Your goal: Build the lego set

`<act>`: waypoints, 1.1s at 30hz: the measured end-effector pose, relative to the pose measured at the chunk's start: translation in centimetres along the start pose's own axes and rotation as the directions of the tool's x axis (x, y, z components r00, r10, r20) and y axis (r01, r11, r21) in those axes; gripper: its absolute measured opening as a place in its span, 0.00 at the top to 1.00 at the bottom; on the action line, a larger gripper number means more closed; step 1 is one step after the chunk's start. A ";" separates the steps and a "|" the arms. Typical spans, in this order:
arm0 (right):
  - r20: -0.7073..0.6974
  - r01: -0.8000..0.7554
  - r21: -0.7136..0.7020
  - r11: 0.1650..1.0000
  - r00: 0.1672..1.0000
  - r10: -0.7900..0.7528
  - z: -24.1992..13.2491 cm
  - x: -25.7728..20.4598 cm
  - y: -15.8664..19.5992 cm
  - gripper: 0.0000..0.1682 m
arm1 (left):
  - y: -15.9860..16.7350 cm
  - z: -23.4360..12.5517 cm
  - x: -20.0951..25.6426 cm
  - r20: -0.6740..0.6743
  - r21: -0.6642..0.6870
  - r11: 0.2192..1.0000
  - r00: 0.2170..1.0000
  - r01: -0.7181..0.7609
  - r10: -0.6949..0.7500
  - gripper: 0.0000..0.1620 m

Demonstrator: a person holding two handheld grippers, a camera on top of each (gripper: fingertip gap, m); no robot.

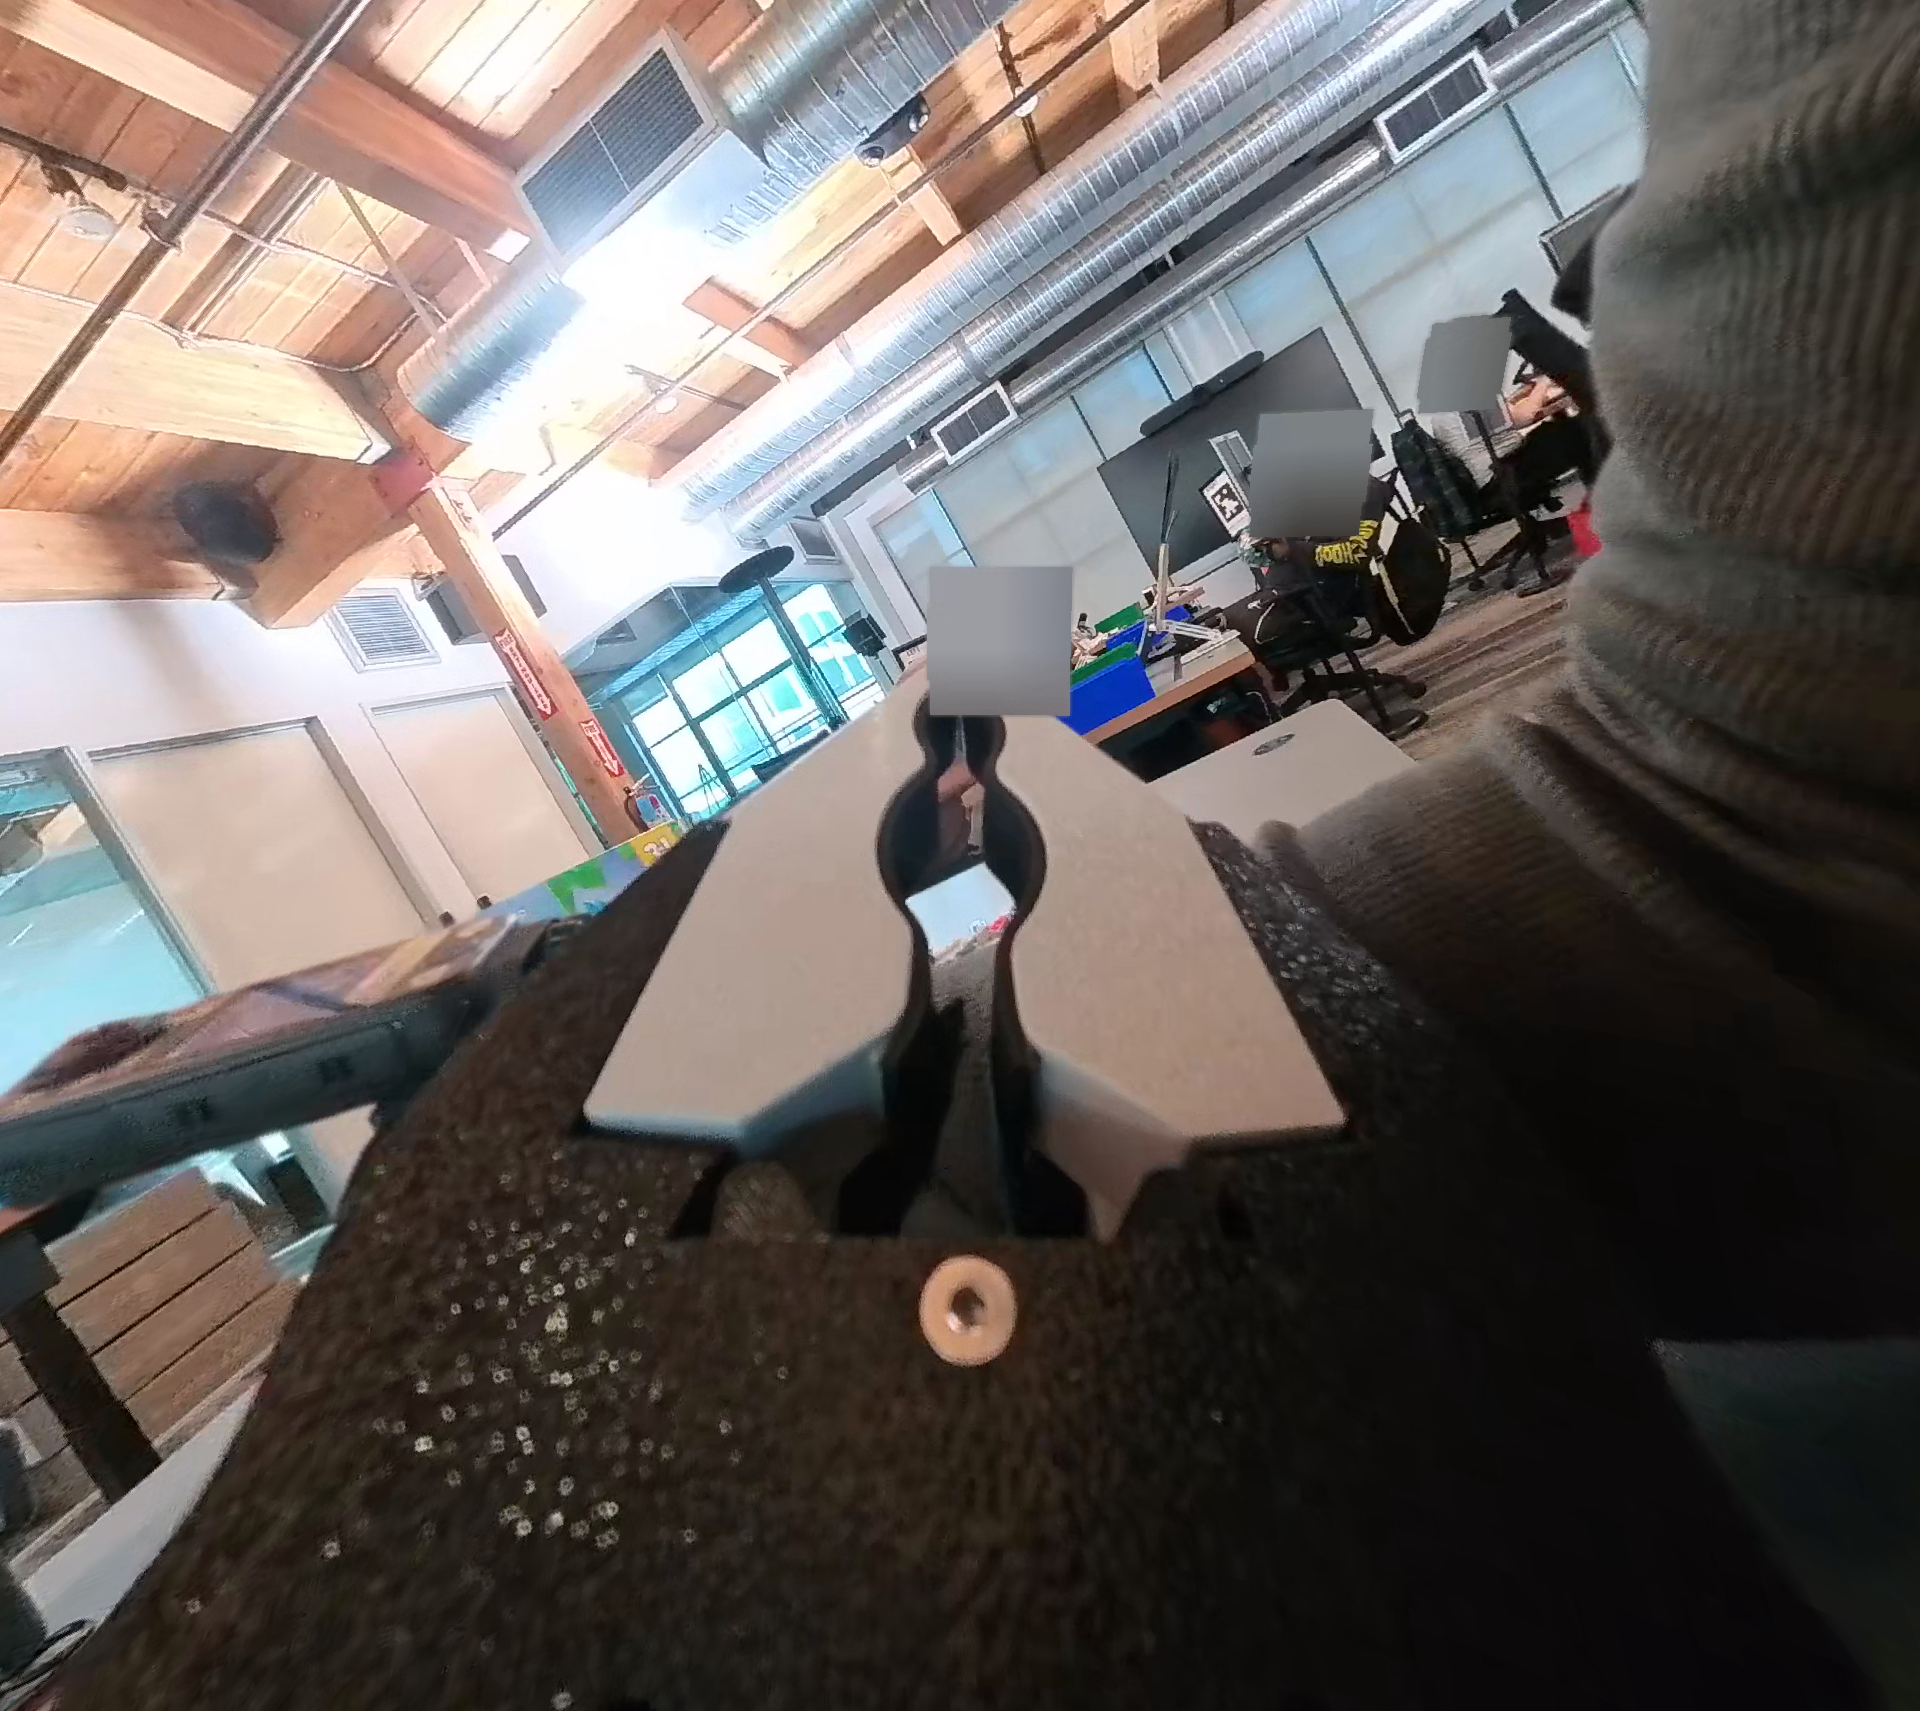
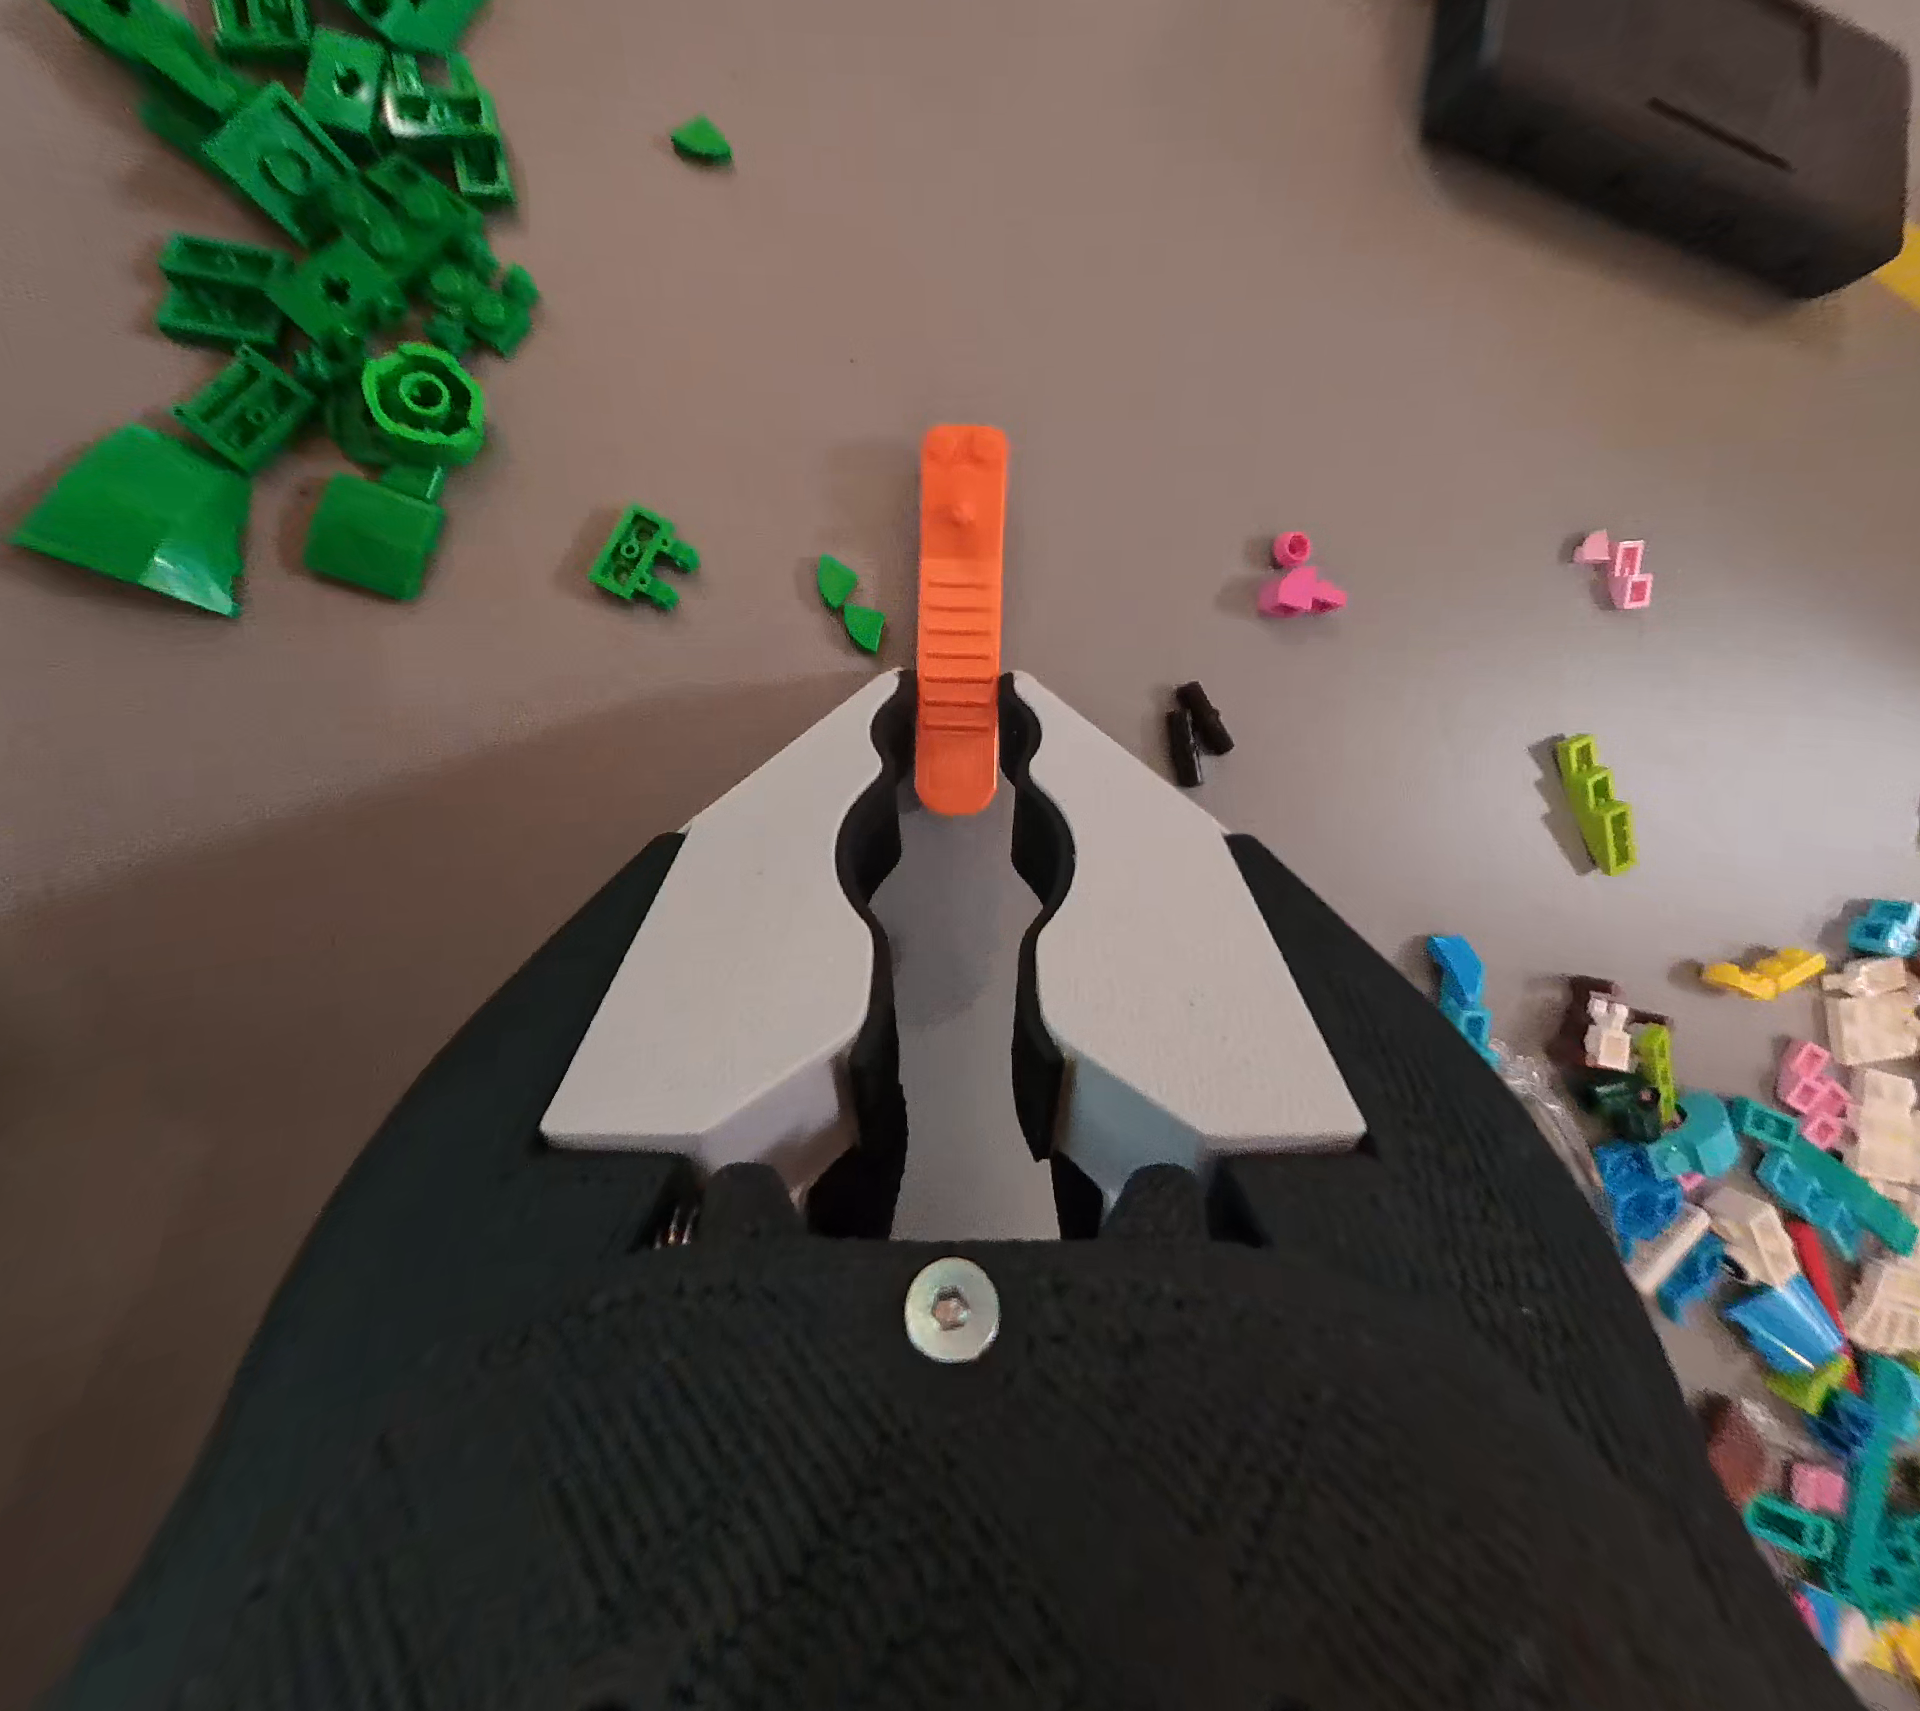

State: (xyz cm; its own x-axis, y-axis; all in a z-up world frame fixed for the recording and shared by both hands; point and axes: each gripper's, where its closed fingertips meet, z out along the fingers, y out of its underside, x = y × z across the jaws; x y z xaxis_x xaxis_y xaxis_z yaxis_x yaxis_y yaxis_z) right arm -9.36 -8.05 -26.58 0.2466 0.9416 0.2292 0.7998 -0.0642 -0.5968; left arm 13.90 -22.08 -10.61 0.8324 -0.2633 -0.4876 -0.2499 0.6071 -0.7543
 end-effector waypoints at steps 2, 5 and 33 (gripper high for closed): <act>0.010 -0.014 0.004 1.000 1.000 0.014 0.0 -0.2 0.0 0.92 | -0.1 0.0 0.0 -0.001 0.001 1.000 1.000 -0.007 0.007 1.00; 0.058 -0.008 0.004 1.000 0.998 0.008 0.0 -1.6 -0.4 0.92 | -0.1 0.0 0.1 -0.004 0.002 1.000 1.000 -0.012 0.012 1.00; 0.326 0.241 0.227 0.944 0.894 -0.307 1.3 -6.9 -8.3 0.92 | 0.2 -0.1 -0.6 0.006 0.007 1.000 1.000 0.015 -0.015 1.00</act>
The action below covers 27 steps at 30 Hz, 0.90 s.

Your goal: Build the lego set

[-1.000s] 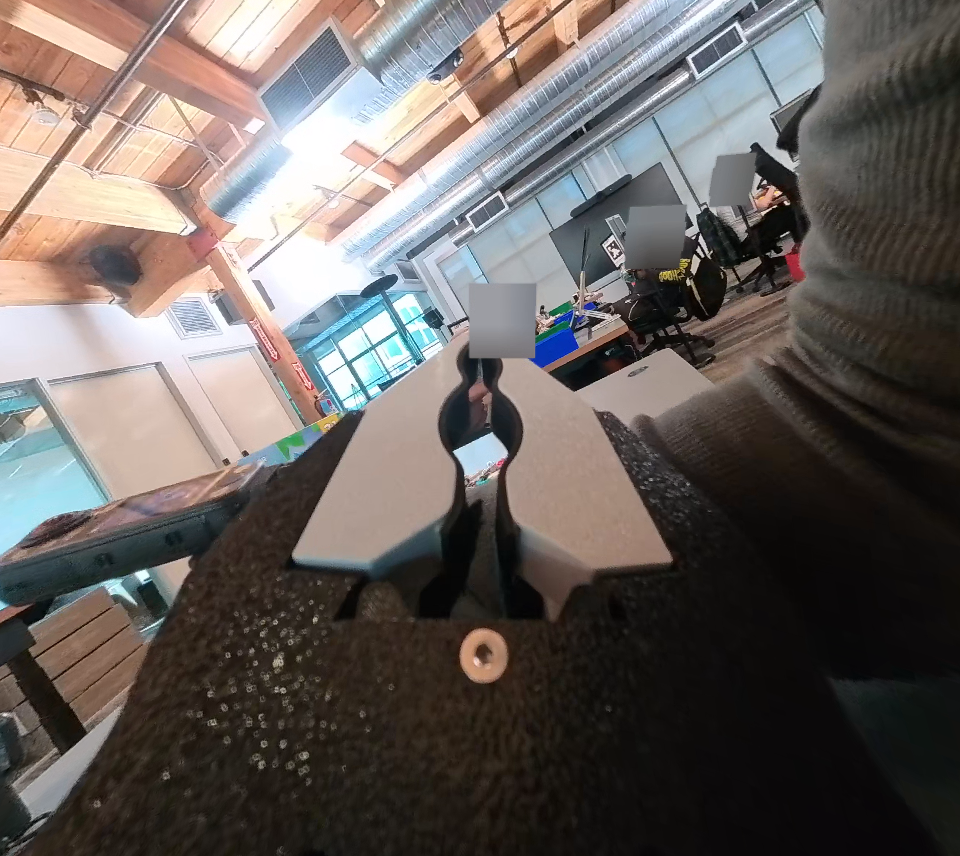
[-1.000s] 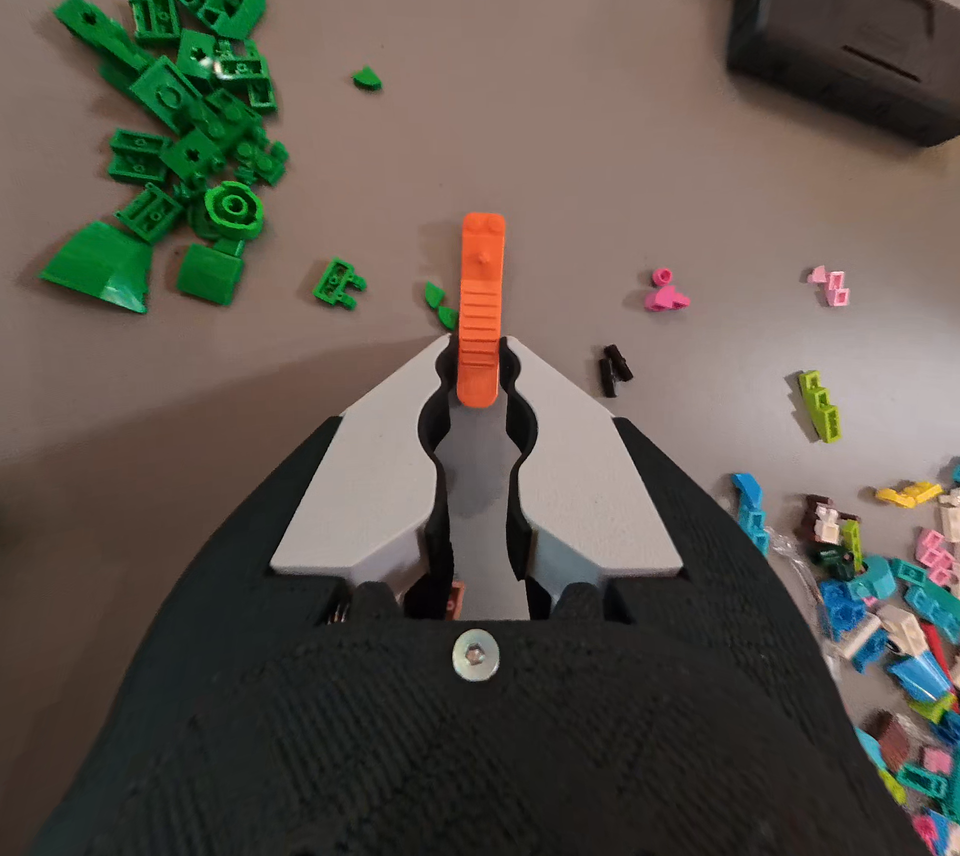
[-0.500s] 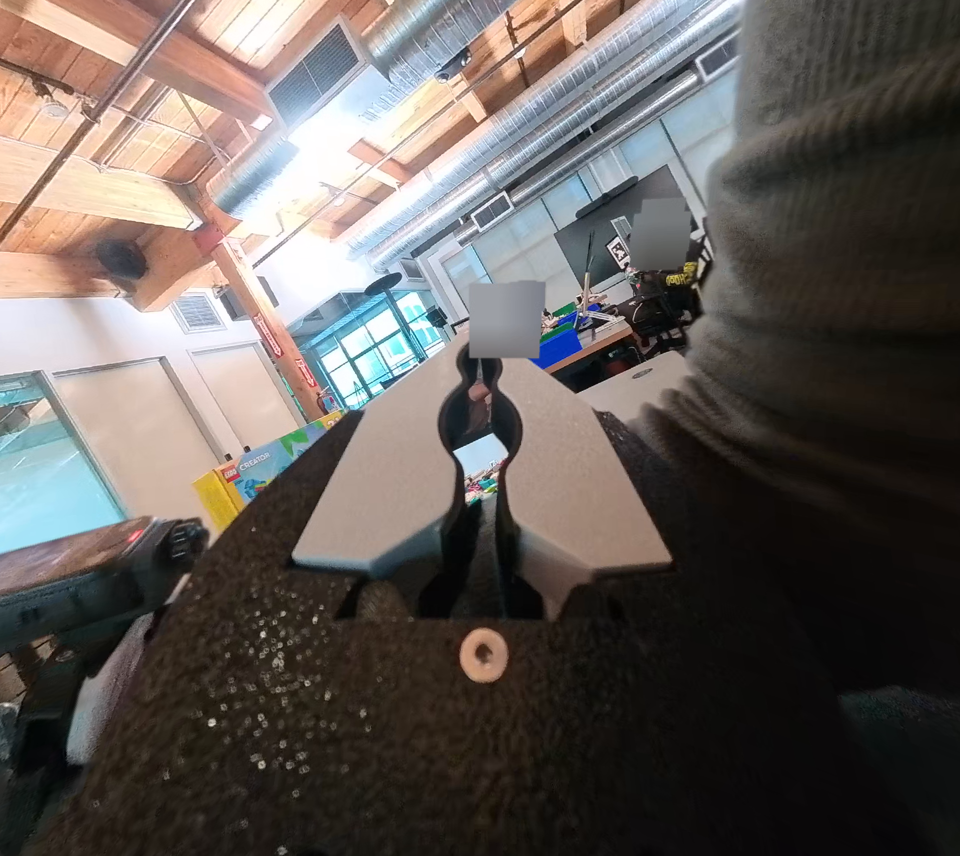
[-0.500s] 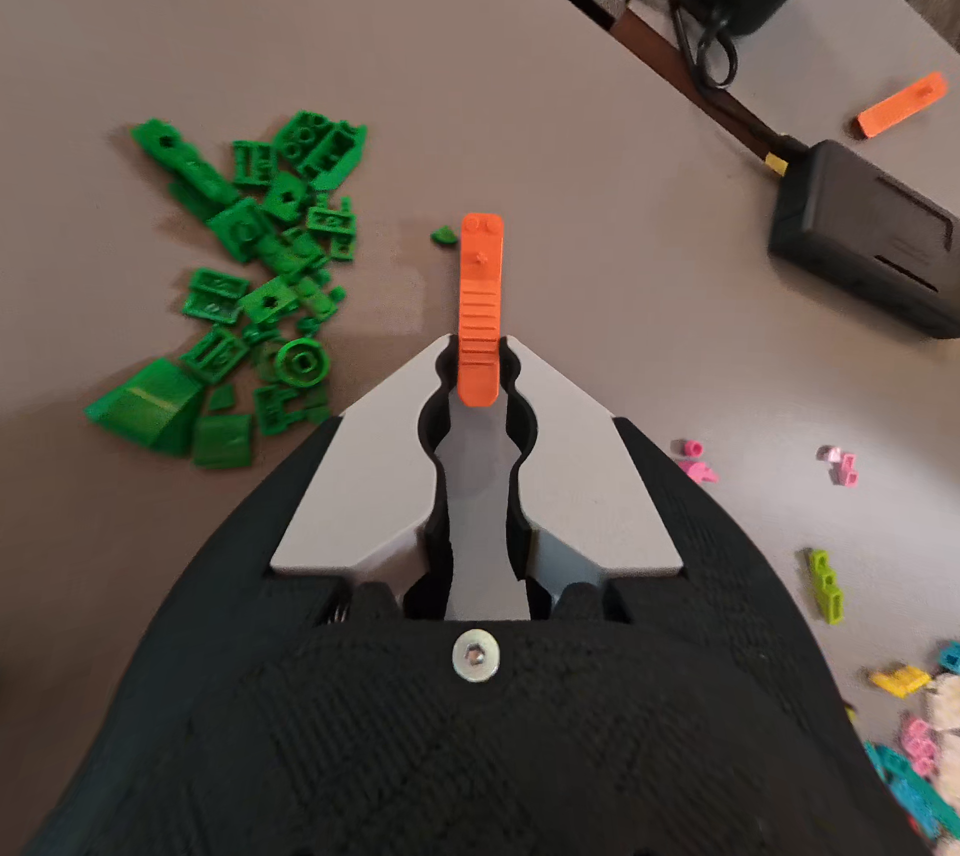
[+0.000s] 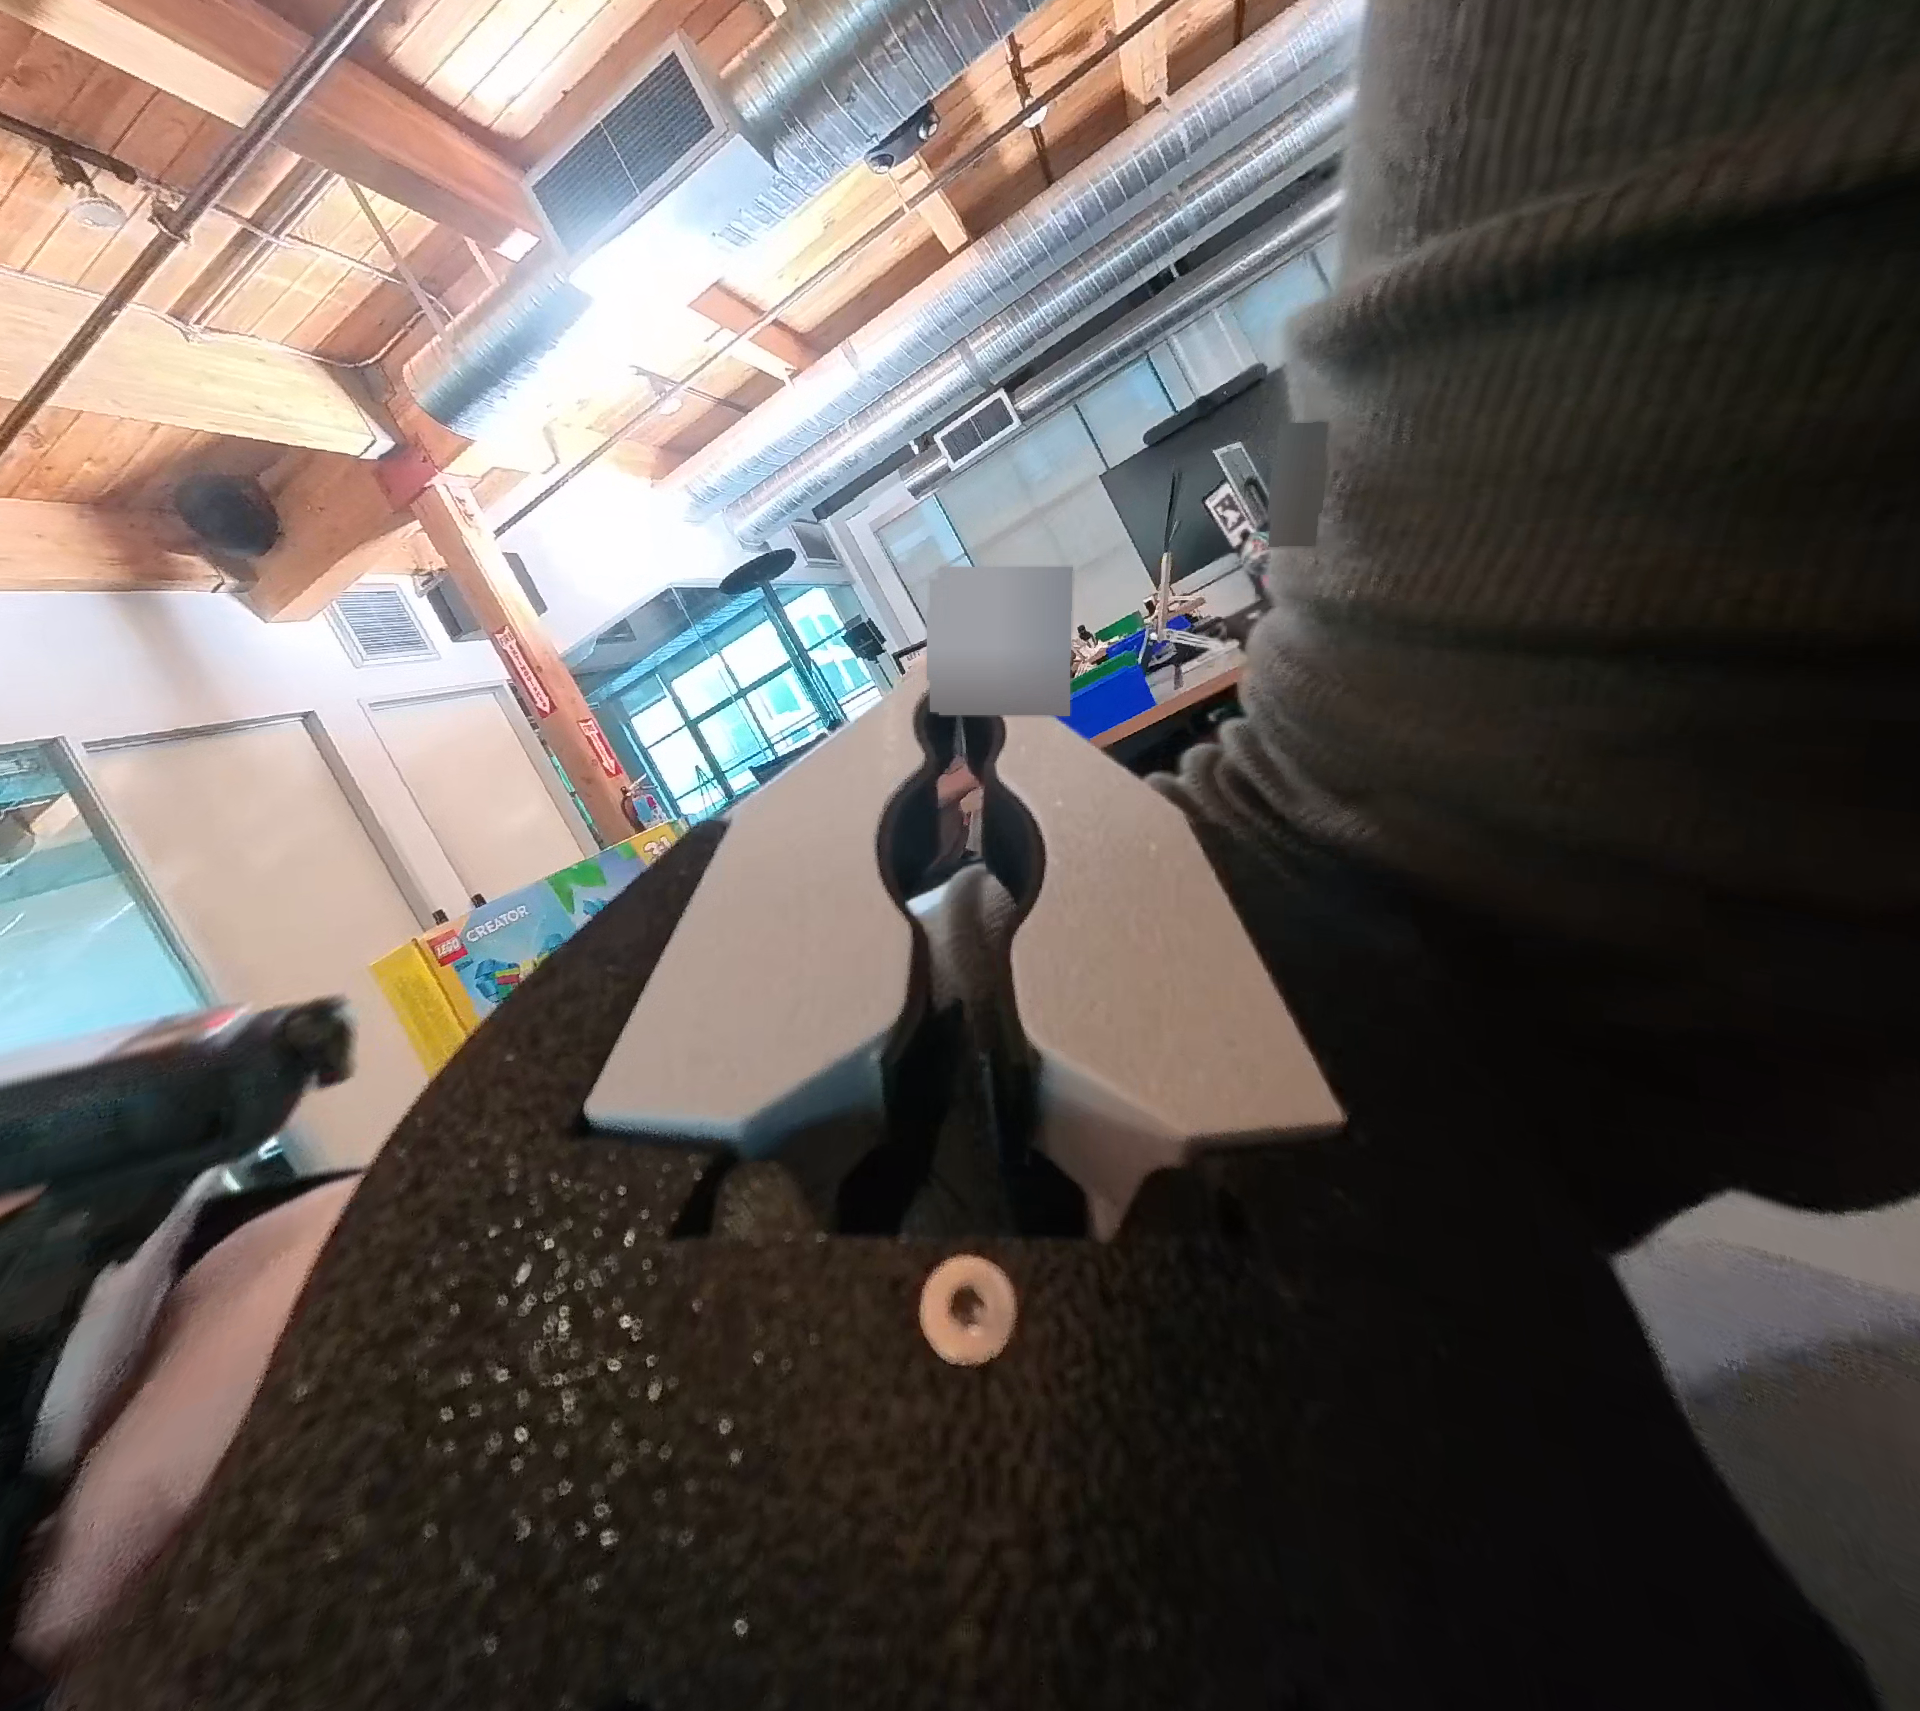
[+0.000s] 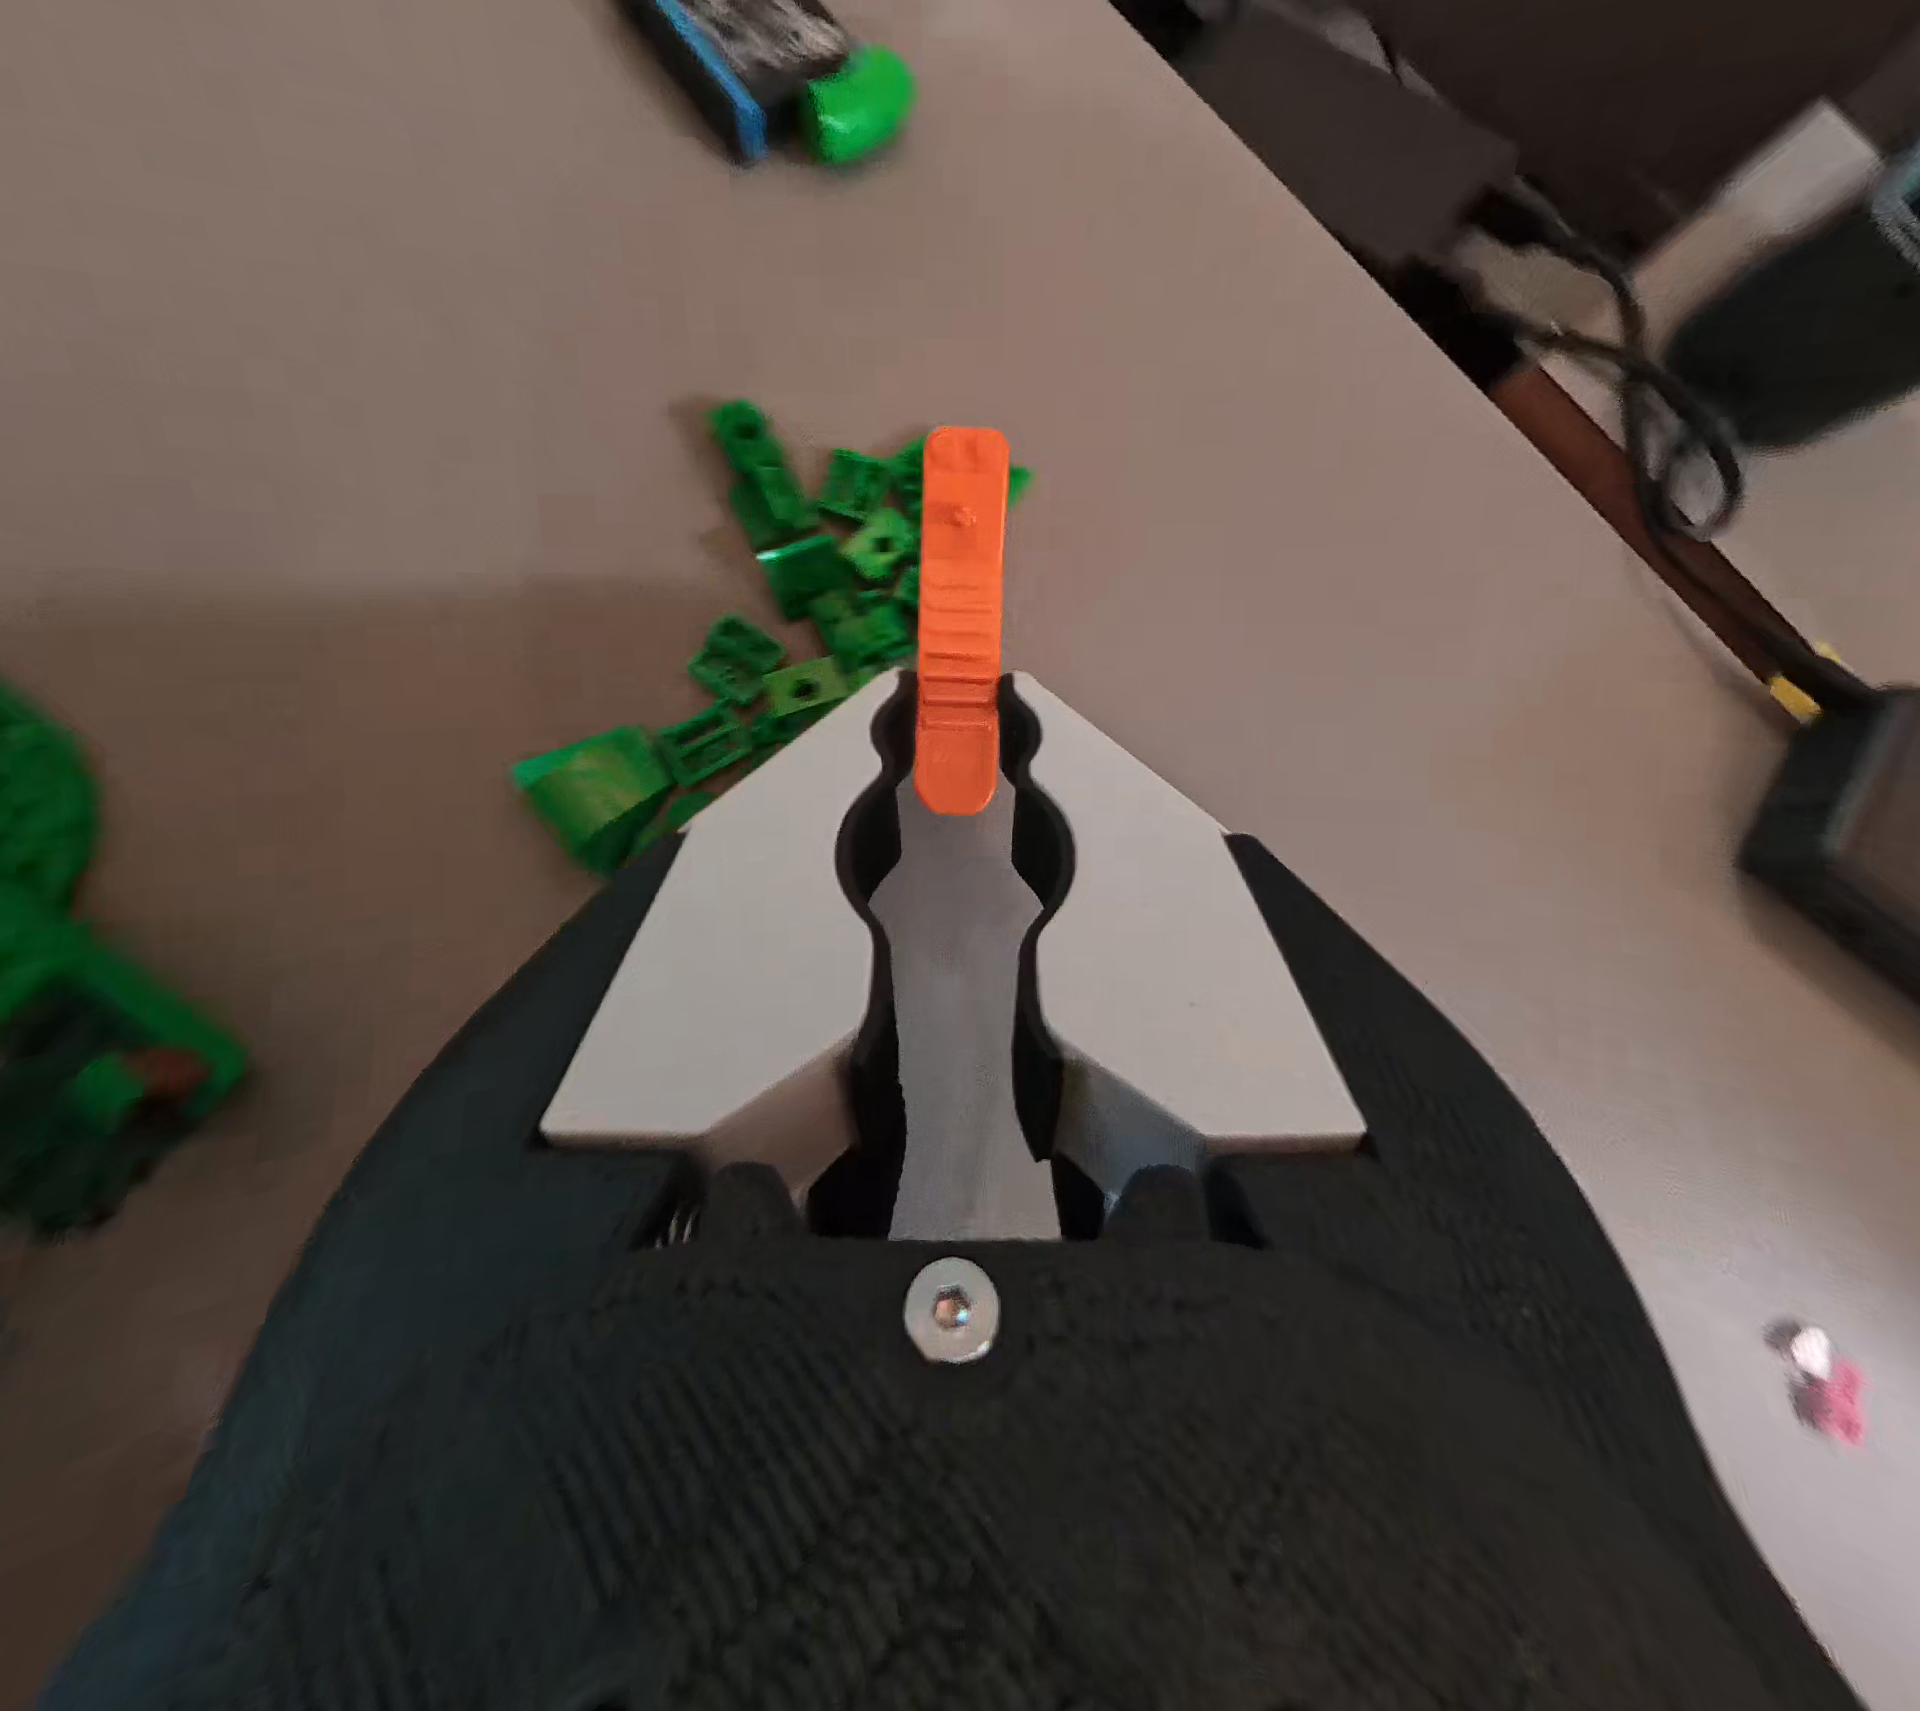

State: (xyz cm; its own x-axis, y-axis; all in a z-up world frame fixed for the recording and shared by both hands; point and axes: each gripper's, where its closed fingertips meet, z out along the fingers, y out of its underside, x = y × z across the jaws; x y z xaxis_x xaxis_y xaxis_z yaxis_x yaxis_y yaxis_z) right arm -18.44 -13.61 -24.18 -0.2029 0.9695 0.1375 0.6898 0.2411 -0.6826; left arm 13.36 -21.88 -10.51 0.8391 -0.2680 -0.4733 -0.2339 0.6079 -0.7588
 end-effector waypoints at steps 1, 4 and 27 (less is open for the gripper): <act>0.058 0.036 0.048 0.998 0.998 -0.039 -0.8 -0.9 -0.1 0.92 | 0.1 0.0 0.0 -0.001 -0.003 1.000 1.000 -0.001 0.001 1.00; 0.230 0.138 0.095 0.986 0.961 -0.157 -3.1 -4.0 1.4 0.92 | 0.1 0.1 0.0 -0.002 -0.001 1.000 1.000 0.009 -0.009 1.00; 0.422 0.459 -0.039 0.888 0.813 -0.402 -1.4 -6.0 4.2 0.92 | 0.4 0.4 1.0 -0.047 -0.014 1.000 0.999 0.010 -0.010 1.00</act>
